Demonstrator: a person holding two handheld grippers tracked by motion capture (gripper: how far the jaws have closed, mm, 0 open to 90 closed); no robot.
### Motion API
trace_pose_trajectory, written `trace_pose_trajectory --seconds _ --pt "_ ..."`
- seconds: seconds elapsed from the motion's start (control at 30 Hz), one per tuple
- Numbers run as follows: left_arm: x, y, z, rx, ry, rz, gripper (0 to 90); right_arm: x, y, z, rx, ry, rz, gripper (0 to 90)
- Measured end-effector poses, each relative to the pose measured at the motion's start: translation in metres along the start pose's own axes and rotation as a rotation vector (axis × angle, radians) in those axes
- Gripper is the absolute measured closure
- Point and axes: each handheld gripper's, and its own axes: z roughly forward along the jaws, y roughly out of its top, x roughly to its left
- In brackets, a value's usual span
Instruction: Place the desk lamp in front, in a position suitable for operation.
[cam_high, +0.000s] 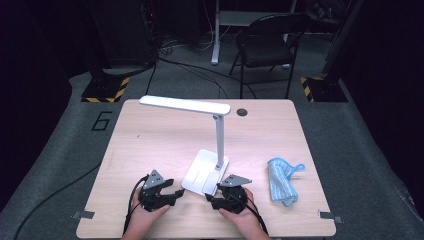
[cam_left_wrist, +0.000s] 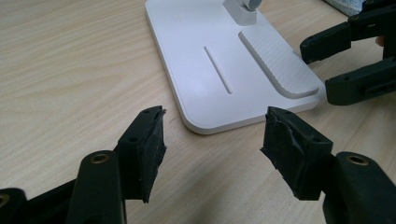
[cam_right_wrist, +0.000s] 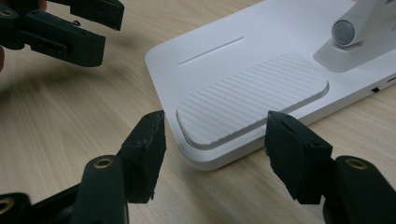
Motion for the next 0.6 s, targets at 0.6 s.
trace_pose_trajectory --seconds 0.6 --pt "0.005 -0.001 -0.005 0.006 0.006 0.008 38.1 -0.038 0.051 -0.011 -0.07 -0.117 0.002 38.0"
